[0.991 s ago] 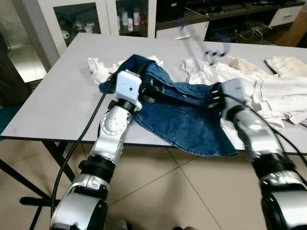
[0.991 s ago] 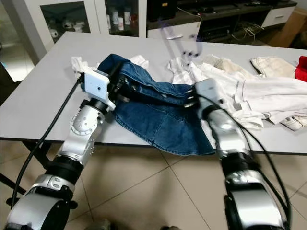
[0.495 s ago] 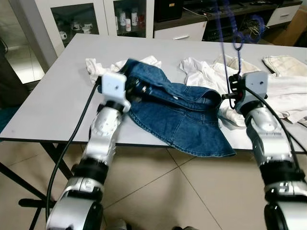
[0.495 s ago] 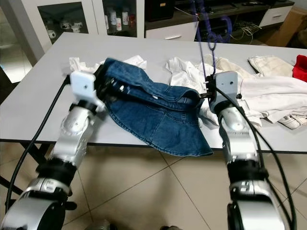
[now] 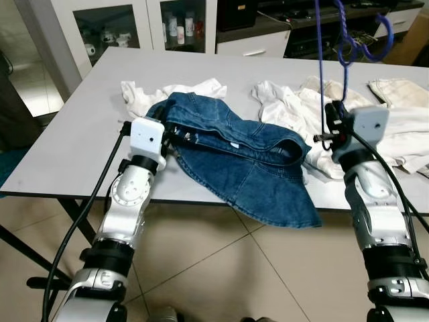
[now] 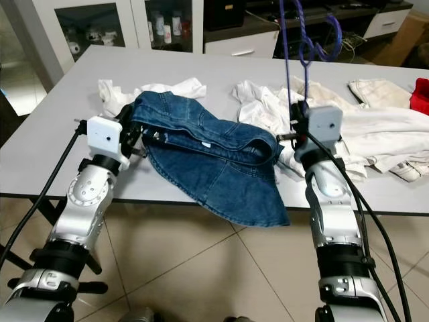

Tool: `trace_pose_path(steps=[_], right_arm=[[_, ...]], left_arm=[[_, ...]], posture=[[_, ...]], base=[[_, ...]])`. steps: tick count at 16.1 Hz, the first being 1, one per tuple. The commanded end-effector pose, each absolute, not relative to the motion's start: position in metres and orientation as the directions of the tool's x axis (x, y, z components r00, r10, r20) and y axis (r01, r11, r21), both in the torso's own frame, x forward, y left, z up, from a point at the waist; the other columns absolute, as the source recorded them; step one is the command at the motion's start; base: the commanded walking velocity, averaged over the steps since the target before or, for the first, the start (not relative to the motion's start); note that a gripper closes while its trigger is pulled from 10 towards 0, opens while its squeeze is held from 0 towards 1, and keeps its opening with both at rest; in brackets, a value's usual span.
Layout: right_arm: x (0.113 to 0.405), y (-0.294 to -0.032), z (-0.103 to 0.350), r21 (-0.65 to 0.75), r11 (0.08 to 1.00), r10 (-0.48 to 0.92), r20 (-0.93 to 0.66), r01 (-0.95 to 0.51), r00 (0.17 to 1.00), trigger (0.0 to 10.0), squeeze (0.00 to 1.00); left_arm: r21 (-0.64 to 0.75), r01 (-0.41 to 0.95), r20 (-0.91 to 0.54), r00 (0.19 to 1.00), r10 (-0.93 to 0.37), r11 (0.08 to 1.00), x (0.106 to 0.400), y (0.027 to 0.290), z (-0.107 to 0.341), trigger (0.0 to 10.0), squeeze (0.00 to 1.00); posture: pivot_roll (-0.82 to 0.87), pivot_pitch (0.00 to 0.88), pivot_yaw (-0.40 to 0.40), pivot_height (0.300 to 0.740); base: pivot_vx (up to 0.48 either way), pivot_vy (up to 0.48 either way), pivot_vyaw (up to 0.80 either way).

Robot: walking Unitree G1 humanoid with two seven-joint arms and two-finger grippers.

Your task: Hang hanger

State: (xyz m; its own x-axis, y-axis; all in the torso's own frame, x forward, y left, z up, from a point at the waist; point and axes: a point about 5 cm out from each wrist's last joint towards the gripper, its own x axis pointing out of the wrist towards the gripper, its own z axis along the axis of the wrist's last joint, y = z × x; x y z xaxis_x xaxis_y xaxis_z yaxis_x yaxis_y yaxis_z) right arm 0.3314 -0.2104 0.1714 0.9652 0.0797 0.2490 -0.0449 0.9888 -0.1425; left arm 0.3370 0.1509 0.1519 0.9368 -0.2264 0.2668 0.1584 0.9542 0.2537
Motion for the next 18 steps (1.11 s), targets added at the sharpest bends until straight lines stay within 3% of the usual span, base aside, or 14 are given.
trace_pose_path(steps=[1,4,18], right_arm=[[0.330,-0.212,0.175,-0.122,0.992,0.068,0.274,-0.035,0.959,10.0,0.00],[0.329,-0.205,0.173,-0.115,0.992,0.083,0.270,-0.054,0.959,10.0,0.00],[0.331,-0.202,0.174,-0.113,0.990,0.113,0.262,-0.086,0.958,10.0,0.00]], left_arm=[[0.278,0.172,0.257,0.935,-0.246,0.945,0.336,0.147,0.152,10.0,0.00],[0.282,0.194,0.249,0.931,-0.267,0.940,0.336,0.138,0.152,10.0,0.00],[0.268,0.205,0.242,0.932,-0.272,0.941,0.338,0.131,0.152,10.0,0.00]], posture=[[0.11,0.000,-0.007,0.740],[0.11,0.000,-0.006,0.740],[0.10,0.000,-0.010,0.740]], base=[[0.000,0.000,0.00],[0.000,0.000,0.00],[0.000,-0.373,0.00]])
